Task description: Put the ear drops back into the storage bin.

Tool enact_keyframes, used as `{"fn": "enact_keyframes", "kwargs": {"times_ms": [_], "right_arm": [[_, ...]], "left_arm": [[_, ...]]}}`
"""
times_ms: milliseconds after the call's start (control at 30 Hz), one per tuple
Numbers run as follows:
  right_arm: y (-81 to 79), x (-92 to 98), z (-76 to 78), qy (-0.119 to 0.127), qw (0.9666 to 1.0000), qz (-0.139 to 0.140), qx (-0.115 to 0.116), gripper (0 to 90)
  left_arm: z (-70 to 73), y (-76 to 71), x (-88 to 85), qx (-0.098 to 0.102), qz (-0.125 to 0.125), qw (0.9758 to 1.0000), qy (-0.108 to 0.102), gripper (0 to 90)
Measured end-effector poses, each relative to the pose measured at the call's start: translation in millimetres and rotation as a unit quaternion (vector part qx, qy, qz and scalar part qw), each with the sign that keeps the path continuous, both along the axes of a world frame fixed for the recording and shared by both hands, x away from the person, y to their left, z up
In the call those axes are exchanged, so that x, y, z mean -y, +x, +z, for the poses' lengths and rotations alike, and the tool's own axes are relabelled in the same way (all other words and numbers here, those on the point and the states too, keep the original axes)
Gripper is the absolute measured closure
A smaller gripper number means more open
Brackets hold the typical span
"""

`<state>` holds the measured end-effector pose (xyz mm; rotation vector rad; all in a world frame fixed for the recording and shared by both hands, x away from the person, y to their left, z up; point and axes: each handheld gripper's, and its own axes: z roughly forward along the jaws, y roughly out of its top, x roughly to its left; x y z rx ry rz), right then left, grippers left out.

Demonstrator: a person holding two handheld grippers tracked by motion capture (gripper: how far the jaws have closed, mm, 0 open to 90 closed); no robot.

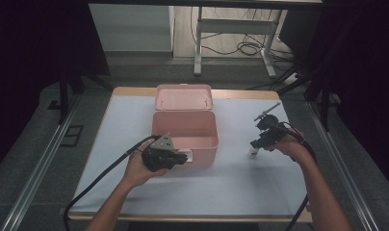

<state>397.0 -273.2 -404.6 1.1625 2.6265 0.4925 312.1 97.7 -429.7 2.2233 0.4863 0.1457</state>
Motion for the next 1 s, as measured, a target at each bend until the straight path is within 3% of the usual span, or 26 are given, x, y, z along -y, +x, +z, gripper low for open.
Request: {"fn": "enact_keyframes", "kwargs": {"times_ms": [533, 1000], "right_arm": [[5.2, -2.8, -13.1, -0.029, 0.9990, 0.001, -0.035, 40.0], [4.0, -3.6, -13.2, -0.028, 0.9988, 0.009, -0.038, 40.0]], "left_arm": [[1.1, 0.8, -0.3, -0.003, 0.001, 1.0000, 0.001, 85.2], [3.4, 5.9, -3.0, -0.026, 0.003, 0.9996, -0.015, 86.8]]}}
